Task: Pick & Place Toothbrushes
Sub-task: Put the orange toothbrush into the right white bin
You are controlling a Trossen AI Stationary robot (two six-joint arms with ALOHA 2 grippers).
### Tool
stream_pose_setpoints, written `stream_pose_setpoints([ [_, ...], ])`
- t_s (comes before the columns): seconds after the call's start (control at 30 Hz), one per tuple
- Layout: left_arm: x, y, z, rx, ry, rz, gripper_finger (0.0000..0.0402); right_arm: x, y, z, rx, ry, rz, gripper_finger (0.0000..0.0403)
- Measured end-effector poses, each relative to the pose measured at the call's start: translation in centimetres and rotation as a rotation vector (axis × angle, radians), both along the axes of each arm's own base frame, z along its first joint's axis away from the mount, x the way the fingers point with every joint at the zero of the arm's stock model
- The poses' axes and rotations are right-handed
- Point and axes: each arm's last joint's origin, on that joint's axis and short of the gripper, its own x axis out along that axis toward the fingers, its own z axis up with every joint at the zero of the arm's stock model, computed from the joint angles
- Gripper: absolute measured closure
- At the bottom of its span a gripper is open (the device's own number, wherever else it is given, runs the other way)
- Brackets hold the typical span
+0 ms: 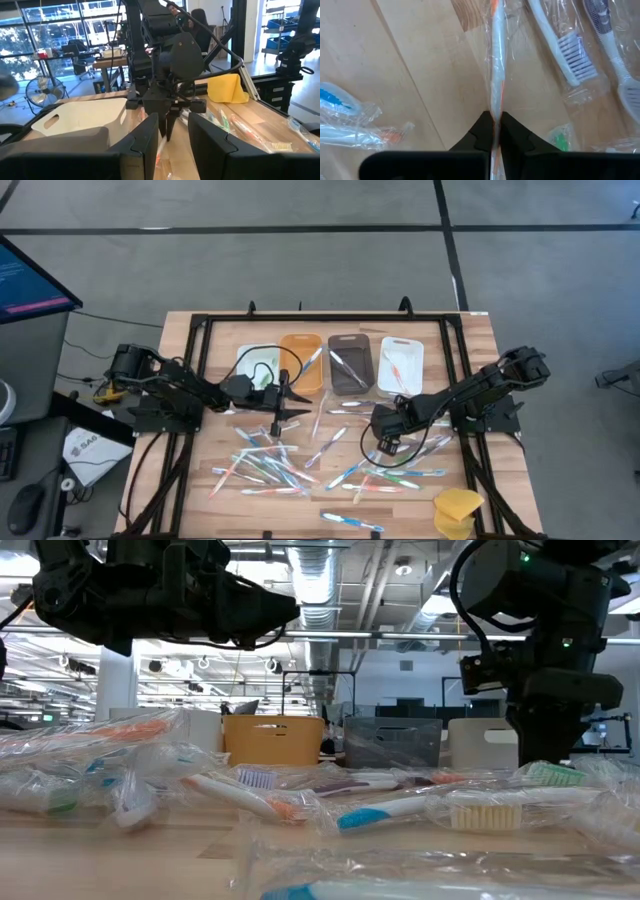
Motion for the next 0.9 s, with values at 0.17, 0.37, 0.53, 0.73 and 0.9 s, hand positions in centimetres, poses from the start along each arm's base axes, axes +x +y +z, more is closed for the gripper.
stream_pose_setpoints([
  [0.17, 0.0, 0.0, 0.0, -0.020, 0.005, -0.001, 0.0300, 0.3, 0.5, 1.4, -0.005, 0.037, 0.018, 0.0394],
  [0.37, 0.0, 0.0, -0.2, -0.037, 0.019, -0.001, 0.0300, 0.8, 1.1, 3.2, -0.016, 0.068, 0.033, 0.0394],
  [0.53, 0.0, -0.1, -0.2, -0.046, 0.027, -0.006, 0.0300, 1.5, 1.3, 5.1, -0.020, 0.081, 0.036, 0.0394],
  [0.73, 0.0, -0.4, -0.2, -0.045, 0.028, -0.015, 0.0300, 1.5, 1.1, 8.1, -0.038, 0.152, -0.133, 0.0394],
  [0.9, 0.0, -0.4, -0.3, -0.045, 0.037, -0.014, 0.0300, 1.1, 0.8, 10.5, -0.103, 0.202, -0.238, 0.0391],
])
